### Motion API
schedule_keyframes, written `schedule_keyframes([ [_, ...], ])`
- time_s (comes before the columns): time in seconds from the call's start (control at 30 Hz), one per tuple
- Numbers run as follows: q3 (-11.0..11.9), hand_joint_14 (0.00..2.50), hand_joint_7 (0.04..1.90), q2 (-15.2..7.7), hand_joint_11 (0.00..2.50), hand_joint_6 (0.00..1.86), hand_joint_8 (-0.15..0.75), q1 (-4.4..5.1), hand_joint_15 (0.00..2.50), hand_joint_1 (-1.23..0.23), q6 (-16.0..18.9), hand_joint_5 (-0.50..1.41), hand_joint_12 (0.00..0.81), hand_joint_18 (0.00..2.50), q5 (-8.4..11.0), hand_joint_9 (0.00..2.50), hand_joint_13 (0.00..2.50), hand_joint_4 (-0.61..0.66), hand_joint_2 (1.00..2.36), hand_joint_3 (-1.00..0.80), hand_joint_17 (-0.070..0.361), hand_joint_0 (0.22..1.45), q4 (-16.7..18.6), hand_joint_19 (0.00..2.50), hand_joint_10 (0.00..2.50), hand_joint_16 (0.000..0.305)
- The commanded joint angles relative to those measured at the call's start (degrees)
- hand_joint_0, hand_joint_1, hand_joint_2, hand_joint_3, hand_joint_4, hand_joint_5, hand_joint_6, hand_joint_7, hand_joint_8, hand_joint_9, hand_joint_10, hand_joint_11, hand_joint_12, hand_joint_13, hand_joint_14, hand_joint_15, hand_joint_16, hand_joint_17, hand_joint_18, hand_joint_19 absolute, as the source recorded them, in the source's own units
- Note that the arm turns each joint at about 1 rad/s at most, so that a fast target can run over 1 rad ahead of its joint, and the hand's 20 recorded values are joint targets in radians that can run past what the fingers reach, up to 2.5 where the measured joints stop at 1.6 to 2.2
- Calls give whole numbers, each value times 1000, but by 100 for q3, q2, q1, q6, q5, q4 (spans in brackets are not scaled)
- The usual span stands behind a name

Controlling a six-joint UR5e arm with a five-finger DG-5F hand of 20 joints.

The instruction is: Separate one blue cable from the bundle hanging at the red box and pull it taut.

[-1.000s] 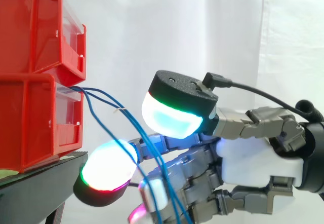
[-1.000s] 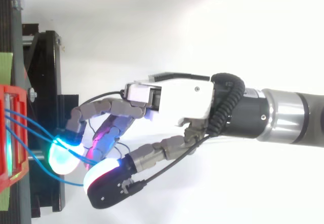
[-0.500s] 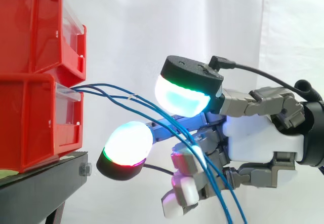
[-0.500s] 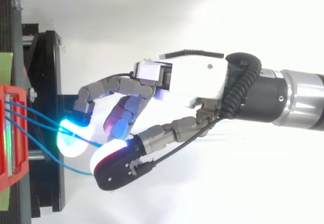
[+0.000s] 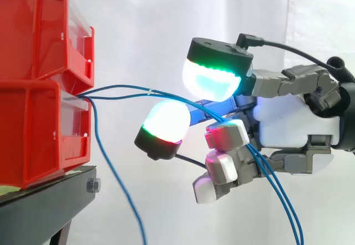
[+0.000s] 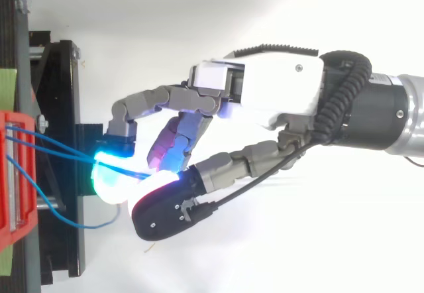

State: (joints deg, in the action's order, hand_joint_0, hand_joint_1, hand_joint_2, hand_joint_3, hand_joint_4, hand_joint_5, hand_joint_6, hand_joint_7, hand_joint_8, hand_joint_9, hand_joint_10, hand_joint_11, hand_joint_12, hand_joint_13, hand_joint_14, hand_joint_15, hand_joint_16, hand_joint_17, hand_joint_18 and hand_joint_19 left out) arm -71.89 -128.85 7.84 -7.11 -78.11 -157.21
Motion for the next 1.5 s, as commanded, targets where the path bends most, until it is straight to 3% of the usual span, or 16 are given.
schedule_keyframes([
  [0.0, 0, 21, 1222, 9, 960, 501, 346, -2, 636, -641, 17, -101, 345, 780, -2, 1265, 1162, 186, 1014, -272, 62, 700, -20, 420, 18, 27],
  [0.23, 0, 21, 1170, 9, 986, 566, 347, -20, 643, -661, 35, -113, 344, 782, -2, 1269, 1163, 183, 1012, -330, 62, 683, -20, 426, 16, 28],
  [0.37, 0, 21, 1202, 9, 985, 560, 351, -37, 649, -493, 35, -94, 343, 778, -2, 1284, 1163, 187, 1003, -459, 62, 634, -20, 433, 18, 28],
  [0.5, 0, 23, 1246, 9, 994, 542, 354, -37, 650, -459, 26, -82, 345, 781, -2, 1324, 1176, 180, 1006, -416, 62, 659, -20, 441, 18, 28],
  [0.57, 0, 21, 1288, 0, 1004, 510, 351, -37, 647, -517, 26, -80, 350, 790, 6, 1325, 1185, 182, 1014, -246, 64, 687, -20, 445, 18, 28],
  [0.73, 0, 20, 1225, 0, 1054, 535, 370, -37, 639, -695, 26, -96, 366, 809, 24, 1354, 1207, 190, 1005, -48, 72, 739, -12, 436, 16, 32],
  [0.97, 0, 21, 921, 9, 1173, 724, 346, -46, 660, -782, 17, -161, 359, 808, 33, 1292, 1189, 183, 1010, -107, 70, 739, -20, 446, 13, 31],
  [1.07, 0, 23, 894, 0, 1220, 746, 340, -55, 664, -731, -9, -171, 356, 807, 42, 1271, 1173, 188, 1012, -316, 66, 663, -20, 452, 13, 29],
  [1.13, 0, 23, 840, 0, 1225, 785, 355, -72, 669, -620, -36, -174, 362, 805, 77, 1300, 1186, 201, 1002, -471, 66, 617, -38, 461, 13, 29],
  [1.27, 0, 24, 900, 0, 1211, 778, 364, -99, 665, -467, -97, -145, 357, 808, 244, 1339, 1189, 194, 1000, -500, 66, 608, -152, 467, 14, 29],
  [1.47, 0, 22, 920, 0, 1201, 781, 363, -125, 672, -489, -106, -144, 363, 818, 244, 1339, 1201, 183, 1009, -365, 67, 647, -179, 460, 16, 30],
])
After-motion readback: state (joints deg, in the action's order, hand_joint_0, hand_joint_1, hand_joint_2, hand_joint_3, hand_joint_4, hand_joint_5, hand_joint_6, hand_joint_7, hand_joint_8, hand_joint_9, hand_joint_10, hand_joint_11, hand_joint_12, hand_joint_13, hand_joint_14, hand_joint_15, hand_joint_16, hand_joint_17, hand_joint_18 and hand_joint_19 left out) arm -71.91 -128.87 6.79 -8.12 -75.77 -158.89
